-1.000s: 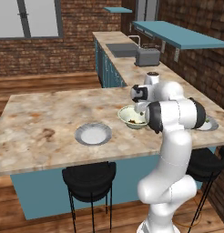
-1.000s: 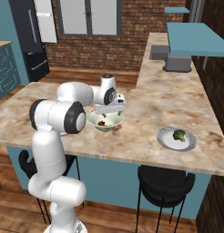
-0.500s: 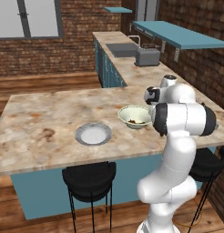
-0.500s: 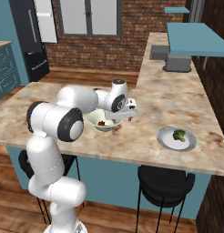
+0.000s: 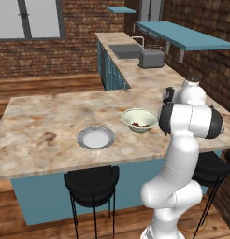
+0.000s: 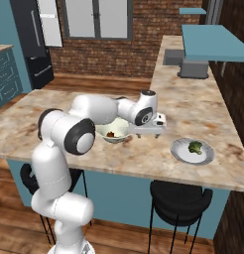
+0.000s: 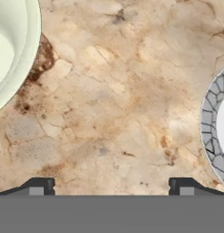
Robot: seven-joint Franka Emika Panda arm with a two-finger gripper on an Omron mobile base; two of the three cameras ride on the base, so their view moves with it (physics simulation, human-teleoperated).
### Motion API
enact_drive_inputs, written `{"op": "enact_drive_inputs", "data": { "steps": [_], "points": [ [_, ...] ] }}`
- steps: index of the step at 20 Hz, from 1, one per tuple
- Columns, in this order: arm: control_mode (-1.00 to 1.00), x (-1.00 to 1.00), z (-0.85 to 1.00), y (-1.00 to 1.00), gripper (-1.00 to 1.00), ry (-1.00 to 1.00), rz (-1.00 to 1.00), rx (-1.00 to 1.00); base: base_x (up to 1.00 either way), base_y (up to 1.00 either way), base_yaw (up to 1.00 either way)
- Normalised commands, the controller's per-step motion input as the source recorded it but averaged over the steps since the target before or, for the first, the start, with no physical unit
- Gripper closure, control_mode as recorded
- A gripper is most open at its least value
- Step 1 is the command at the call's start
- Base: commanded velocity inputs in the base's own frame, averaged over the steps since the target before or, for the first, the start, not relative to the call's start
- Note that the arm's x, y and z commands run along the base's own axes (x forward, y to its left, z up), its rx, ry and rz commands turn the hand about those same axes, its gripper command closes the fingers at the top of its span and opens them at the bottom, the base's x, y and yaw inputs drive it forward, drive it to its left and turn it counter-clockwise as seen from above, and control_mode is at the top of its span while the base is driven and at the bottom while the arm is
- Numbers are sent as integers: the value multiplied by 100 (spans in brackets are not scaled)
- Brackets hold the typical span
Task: Pick the chicken drumstick and broccoli from their plates and place them in the bowl. Then put the bowl in the fridge.
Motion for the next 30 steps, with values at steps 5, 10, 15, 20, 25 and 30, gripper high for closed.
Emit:
{"op": "enact_drive_inputs", "data": {
  "steps": [5, 10, 15, 20, 25, 30],
  "points": [
    [-100, 0, 0, -69, -100, 3, -36, 0, 0, 0, 0],
    [-100, 0, 0, -61, -100, 6, -47, 0, 0, 0, 0],
    [-100, 0, 0, -58, -100, 6, -47, 1, 0, 0, 0],
    [-100, 2, 0, -51, -100, 0, -49, 0, 0, 0, 0],
    [-100, 10, 0, -48, -100, 0, -45, 1, 0, 0, 0],
    [-100, 19, -4, -39, -100, 0, -39, 5, 0, 0, 0]
  ]
}}
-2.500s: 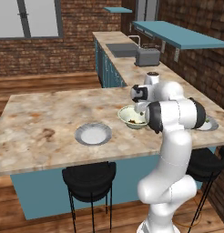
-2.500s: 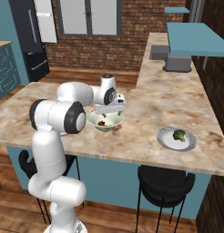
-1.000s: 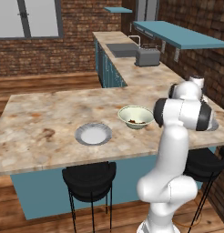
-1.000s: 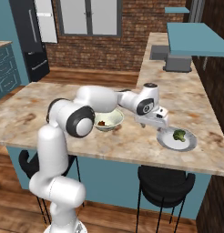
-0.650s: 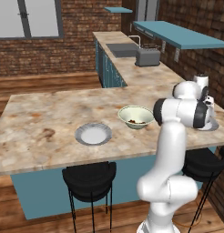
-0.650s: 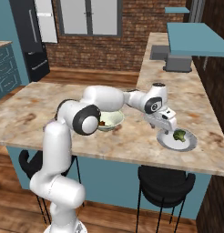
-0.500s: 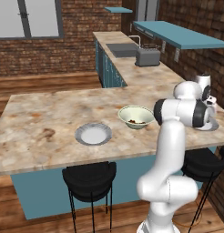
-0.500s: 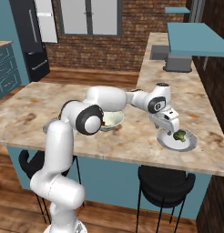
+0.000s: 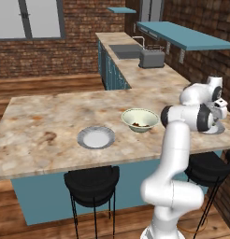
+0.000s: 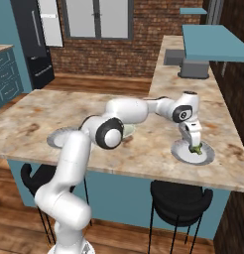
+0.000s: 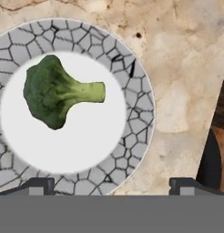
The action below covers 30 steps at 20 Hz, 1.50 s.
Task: Pick the chicken drumstick and broccoli from their plates and place them in the bowl. Then put the bowl in the fridge.
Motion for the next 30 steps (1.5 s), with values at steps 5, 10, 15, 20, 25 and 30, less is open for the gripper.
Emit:
{"op": "enact_drive_inputs", "data": {
  "steps": [5, 10, 15, 20, 25, 30],
  "points": [
    [-100, 24, -8, -19, -100, -2, -26, 4, 0, 0, 0],
    [-100, 24, 0, -17, -100, 0, -9, 1, 0, 0, 0],
    [-100, 16, -9, 0, -100, -1, 0, 0, 0, 0, 0],
    [-100, 15, -19, -1, -100, -6, 0, 0, 0, 0, 0],
    [-100, 23, -24, -3, -100, -5, 0, -2, 0, 0, 0],
    [-100, 24, -23, -6, -100, -3, 0, -10, 0, 0, 0]
  ]
}}
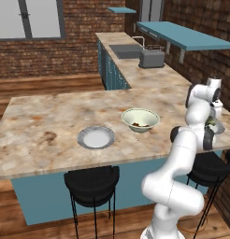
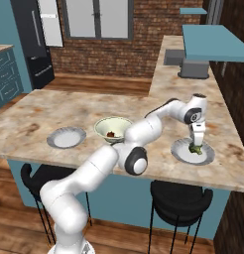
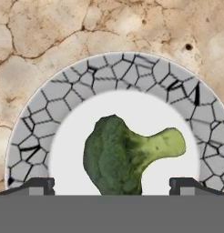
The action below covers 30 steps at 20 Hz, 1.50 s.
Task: Pick the chicken drumstick and broccoli from their plates and place them in the bowl. Then put the bowl in the fridge.
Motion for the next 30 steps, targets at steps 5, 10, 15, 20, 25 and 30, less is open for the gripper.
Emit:
{"op": "enact_drive_inputs", "data": {
  "steps": [5, 10, 15, 20, 25, 30],
  "points": [
    [-100, 11, -19, -20, -100, 0, 2, -9, 0, 0, 0],
    [-100, -4, -26, -7, -100, 0, 0, -3, 0, 0, 0],
    [-100, 2, -25, 0, 100, 0, 2, 0, 0, 0, 0],
    [-100, -1, -24, 0, 100, 1, 4, 0, 0, 0, 0],
    [-100, -17, 9, 8, 100, 2, 13, 12, 0, 0, 0],
    [-100, -31, 23, 39, 100, 1, 13, 15, 0, 0, 0]
  ]
}}
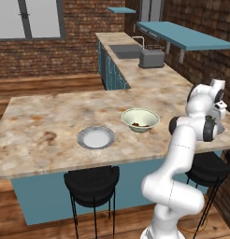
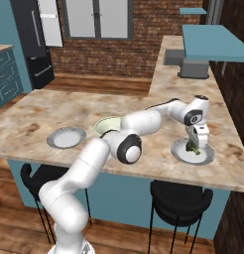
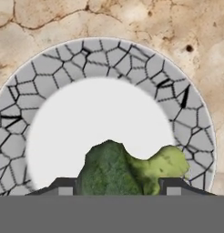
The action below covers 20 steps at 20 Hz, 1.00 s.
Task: Pick the chicken drumstick and broccoli from their plates and place them in the bowl. Then put the bowl in the fridge.
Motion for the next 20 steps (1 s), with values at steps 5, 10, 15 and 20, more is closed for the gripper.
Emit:
{"op": "enact_drive_inputs", "data": {
  "steps": [5, 10, 15, 20],
  "points": [
    [-100, -31, 5, 53, 100, 0, 11, 5, 0, 0, 0],
    [-100, -32, 6, 61, 100, -6, 19, 0, 0, 0, 0],
    [-100, -23, 18, 64, 100, -11, 19, 0, 0, 0, 0],
    [-100, -8, 23, 70, 100, -16, 17, 0, 0, 0, 0]
  ]
}}
